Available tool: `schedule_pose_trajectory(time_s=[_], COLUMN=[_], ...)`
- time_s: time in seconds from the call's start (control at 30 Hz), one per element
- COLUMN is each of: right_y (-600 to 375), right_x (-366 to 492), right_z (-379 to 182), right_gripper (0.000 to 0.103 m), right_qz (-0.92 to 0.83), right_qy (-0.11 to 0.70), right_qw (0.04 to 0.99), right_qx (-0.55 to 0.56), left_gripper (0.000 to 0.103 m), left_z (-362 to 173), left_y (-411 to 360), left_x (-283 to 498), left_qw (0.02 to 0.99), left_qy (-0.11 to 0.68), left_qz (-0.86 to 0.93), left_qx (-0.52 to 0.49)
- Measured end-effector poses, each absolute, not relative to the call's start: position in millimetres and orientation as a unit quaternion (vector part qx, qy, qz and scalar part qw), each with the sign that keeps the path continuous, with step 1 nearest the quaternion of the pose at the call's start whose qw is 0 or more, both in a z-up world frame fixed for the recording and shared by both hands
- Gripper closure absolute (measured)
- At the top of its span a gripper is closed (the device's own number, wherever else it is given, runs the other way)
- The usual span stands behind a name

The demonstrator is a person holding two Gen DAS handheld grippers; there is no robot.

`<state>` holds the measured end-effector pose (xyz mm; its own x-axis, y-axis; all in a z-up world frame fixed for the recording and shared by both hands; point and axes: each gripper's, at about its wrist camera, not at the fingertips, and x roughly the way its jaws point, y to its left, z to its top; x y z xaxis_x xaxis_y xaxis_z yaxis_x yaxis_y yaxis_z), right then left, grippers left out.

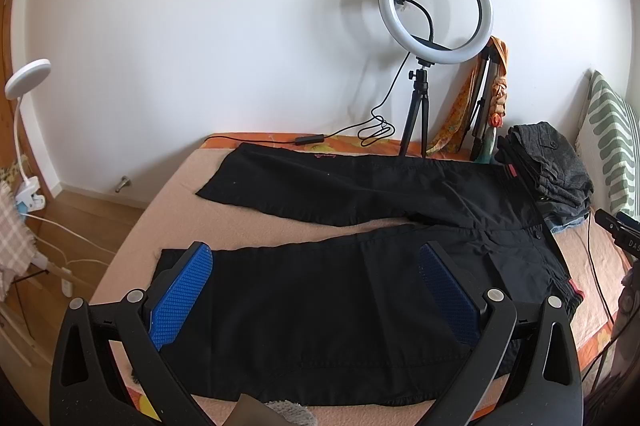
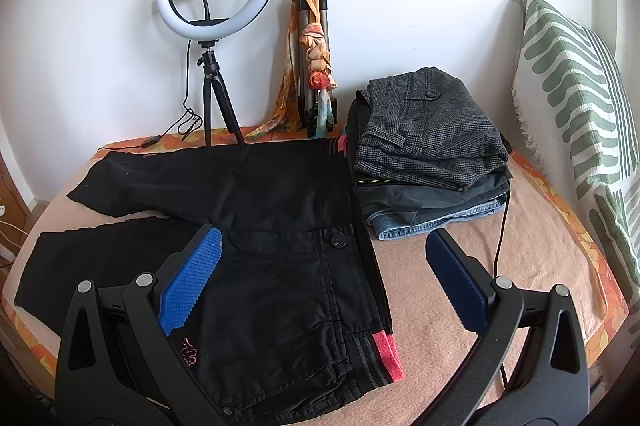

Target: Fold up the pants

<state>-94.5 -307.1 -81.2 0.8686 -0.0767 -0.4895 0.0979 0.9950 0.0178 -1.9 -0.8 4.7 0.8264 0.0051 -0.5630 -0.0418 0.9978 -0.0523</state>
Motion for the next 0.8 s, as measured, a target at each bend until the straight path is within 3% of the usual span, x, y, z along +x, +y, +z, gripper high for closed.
schedule_pose_trajectory(time_s=[0.8], right_y=[-304.9], right_x=[-93.5], right_z=[-79.4], right_gripper=[0.000], right_qz=[-0.042], right_qy=[0.255], right_qw=[0.966], right_qx=[0.027], left_gripper=[0.001], left_z=[4.7], left_y=[-3.6], left_x=[-3.3], left_qw=[0.955], left_qy=[0.294], left_qz=[0.012], left_qx=[-0.031])
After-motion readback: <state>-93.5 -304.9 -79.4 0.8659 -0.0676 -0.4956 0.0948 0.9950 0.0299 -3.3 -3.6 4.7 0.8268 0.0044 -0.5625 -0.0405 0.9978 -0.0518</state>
